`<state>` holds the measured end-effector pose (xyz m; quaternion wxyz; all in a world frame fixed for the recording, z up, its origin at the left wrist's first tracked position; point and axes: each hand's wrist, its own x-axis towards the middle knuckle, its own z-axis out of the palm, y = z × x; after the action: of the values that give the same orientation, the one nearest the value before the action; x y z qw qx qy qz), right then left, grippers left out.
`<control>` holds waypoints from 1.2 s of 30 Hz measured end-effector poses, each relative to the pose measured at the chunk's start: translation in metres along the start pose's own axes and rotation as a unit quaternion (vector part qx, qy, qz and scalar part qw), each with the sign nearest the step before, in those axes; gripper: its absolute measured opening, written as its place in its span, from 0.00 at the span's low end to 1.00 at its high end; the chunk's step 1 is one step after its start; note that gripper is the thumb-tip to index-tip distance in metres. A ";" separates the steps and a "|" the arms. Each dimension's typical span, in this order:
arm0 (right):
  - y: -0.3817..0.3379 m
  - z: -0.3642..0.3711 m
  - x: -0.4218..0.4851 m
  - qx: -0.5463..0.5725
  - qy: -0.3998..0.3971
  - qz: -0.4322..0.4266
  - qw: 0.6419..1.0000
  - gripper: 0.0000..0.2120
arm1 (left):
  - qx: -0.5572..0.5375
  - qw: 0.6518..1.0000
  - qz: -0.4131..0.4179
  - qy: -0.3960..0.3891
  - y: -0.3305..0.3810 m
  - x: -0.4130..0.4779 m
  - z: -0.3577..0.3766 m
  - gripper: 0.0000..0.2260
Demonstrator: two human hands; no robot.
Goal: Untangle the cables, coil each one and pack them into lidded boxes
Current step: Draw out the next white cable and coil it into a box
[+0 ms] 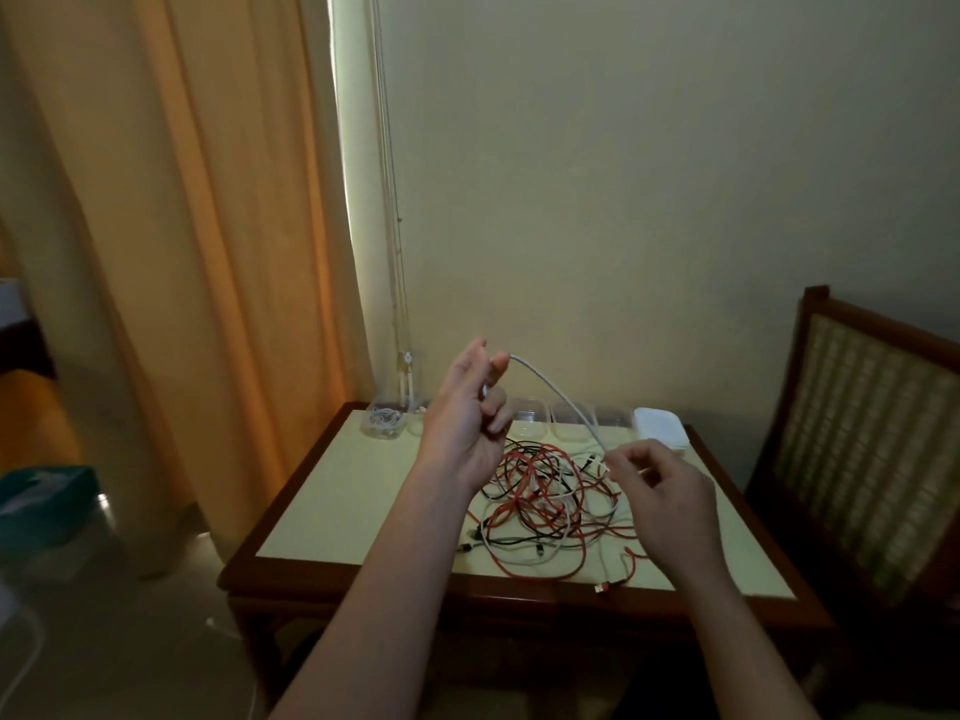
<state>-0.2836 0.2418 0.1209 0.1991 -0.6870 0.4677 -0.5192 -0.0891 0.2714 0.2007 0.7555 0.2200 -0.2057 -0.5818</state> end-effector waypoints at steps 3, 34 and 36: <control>-0.007 -0.006 0.008 -0.083 -0.014 -0.112 0.990 0.08 | 0.036 0.999 0.024 0.017 0.001 0.005 0.010 0.23; -0.074 -0.028 0.037 0.091 0.012 -0.102 0.991 0.07 | 0.275 0.949 -0.099 -0.117 -0.007 -0.013 0.044 0.15; -0.074 -0.028 0.036 0.091 -0.001 -0.099 0.991 0.09 | 0.269 0.946 -0.117 -0.138 -0.007 -0.014 0.045 0.16</control>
<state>-0.2761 0.2530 0.2064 0.2089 -0.7095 0.3476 -0.5764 -0.1231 0.2797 0.2329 0.5589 0.3553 -0.4294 -0.6140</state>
